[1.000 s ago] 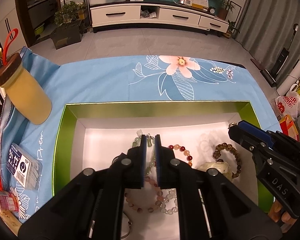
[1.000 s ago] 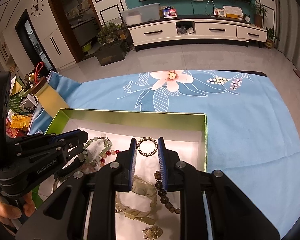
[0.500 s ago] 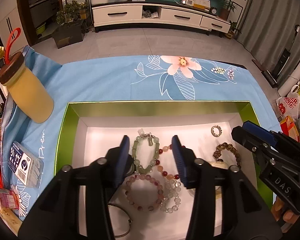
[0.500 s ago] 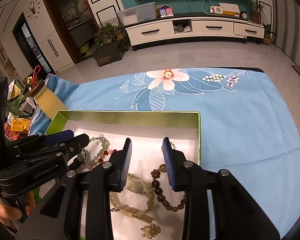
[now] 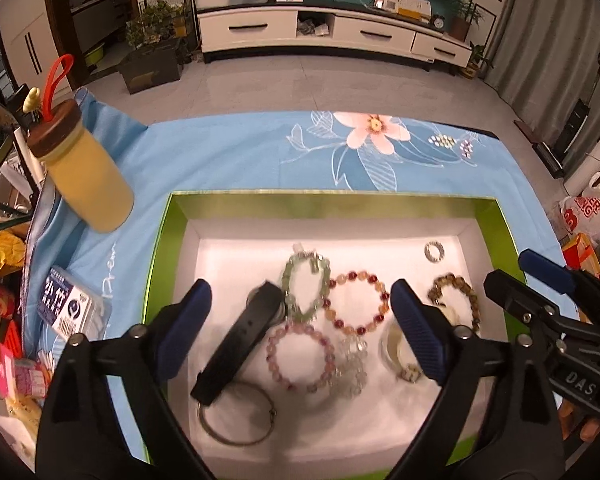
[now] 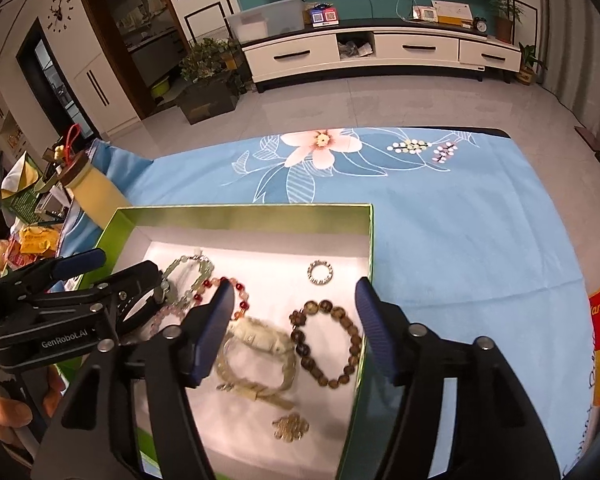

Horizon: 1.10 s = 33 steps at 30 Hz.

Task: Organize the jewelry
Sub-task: 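Lift both open tools up out of the green box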

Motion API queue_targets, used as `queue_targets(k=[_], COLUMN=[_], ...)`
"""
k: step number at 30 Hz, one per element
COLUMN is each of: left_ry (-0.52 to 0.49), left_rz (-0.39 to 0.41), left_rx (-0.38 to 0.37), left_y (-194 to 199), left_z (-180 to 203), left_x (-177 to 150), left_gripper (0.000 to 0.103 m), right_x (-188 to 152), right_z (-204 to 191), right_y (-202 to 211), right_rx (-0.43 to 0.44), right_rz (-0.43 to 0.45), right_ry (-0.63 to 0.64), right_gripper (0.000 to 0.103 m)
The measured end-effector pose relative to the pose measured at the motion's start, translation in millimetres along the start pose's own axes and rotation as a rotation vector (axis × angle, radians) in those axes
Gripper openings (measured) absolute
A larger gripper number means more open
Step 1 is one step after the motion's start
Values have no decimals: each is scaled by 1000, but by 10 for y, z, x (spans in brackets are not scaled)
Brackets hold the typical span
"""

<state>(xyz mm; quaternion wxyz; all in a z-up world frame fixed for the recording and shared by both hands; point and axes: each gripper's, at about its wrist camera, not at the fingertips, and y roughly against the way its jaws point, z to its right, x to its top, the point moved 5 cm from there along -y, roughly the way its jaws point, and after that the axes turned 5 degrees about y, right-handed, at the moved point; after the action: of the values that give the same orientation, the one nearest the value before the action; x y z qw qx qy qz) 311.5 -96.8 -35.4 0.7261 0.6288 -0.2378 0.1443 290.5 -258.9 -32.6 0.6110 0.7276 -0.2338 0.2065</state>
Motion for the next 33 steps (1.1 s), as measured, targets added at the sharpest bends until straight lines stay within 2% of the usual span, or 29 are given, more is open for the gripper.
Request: queue_targets(k=[2,6,10,13,15,18,21,25,29,33], left_ry=[-20,-38,-36,0,29,38,38,41,45,47], left_rz=[0,18,38,24,7,20,51,68,48,34], left_rx=[22,56,88,49,57,96,85,97,111,120], left_y=[108,408,843,1159,1379,1643,1932,2071,2037,1955], left_z=[9,5,-35,-59,-93,-110,-83,-72,-75,-97], left_x=[-36,-63,-85,-82,-59,-13,3,-31,-47,-69], left_gripper=[98,101,101,101,101,101,101,101,101,101], right_x=[-9,-2,28,63,99,185,227,187,111,73], right_z=[-30,-92,-100,-117,-158,-300,-467,-565,-577,-601], right_y=[94,350,678,951,1126,1469,1723,1748,1585,1507], right_rx=[-41,-84,-141,-163,-184,-170,-154,-133,-133,-163], right_rz=[-14,-10,-7,-19,-40,-26,6,-7,-56,-67], right_ry=[16,50,47,18,9,27,73,86,74,97], right_gripper=[93,102,102,102,102,102,102,102,102,102])
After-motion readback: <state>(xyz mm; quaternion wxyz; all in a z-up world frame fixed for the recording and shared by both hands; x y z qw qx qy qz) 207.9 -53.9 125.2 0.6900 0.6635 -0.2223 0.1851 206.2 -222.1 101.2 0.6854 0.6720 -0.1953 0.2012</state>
